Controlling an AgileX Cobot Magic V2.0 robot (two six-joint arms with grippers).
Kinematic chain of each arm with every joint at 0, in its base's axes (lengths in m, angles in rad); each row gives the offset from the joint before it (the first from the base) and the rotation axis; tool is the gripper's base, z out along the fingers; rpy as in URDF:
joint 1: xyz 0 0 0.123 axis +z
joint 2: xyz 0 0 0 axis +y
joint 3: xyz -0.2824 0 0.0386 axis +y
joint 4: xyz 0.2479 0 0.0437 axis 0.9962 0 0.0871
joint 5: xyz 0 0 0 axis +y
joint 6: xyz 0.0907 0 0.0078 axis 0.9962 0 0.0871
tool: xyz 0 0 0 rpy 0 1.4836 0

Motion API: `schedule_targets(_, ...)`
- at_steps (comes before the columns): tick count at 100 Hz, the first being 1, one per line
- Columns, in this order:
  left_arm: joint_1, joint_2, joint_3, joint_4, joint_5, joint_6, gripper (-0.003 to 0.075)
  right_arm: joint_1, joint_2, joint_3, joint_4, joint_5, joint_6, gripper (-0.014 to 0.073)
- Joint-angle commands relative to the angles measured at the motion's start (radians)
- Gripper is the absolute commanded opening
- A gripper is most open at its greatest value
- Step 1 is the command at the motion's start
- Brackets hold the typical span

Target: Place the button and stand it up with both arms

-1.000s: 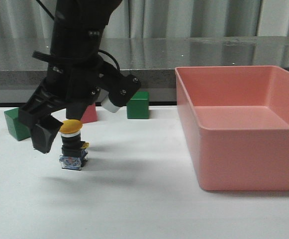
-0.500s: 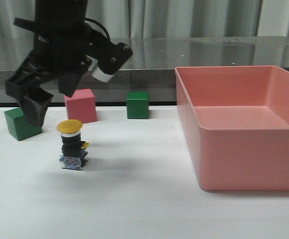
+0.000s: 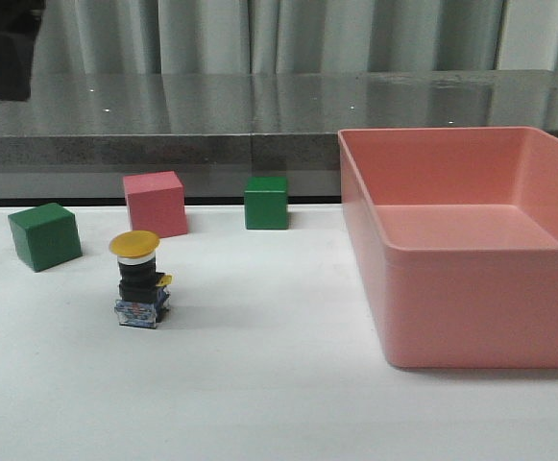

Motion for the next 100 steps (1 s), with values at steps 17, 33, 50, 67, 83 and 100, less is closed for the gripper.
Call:
schedule_targets(17, 0.139, -0.177, -0.022, -0.084, -0.161, -0.351, -0.0019, -0.005, 0.000, -0.028, 0.006, -0.072, 0.000, -0.0109)
schedule_targets(33, 0.204, -0.324, 0.089, -0.264, -0.386, -0.351, -0.0019, -0.005, 0.000, -0.028, 0.006, -0.072, 0.000, -0.0109)
schedule_targets(50, 0.206, -0.536, 0.348, -0.316, -0.649, -0.351, -0.0019, -0.005, 0.000, -0.028, 0.006, -0.072, 0.000, -0.0109)
schedule_targets(67, 0.207, -0.758, 0.650, -0.379, -0.868, -0.351, -0.0019, -0.005, 0.000, -0.028, 0.006, -0.072, 0.000, -0.0109)
schedule_targets(83, 0.207, -0.969, 0.908, -0.414, -1.028, -0.351, -0.0019, -0.005, 0.000, -0.028, 0.006, -0.072, 0.000, -0.0109)
schedule_targets(100, 0.207, -1.152, 1.103, -0.440, -1.083, -0.351, -0.0019, -0.005, 0.000, -0.028, 0.006, -0.072, 0.000, -0.0109)
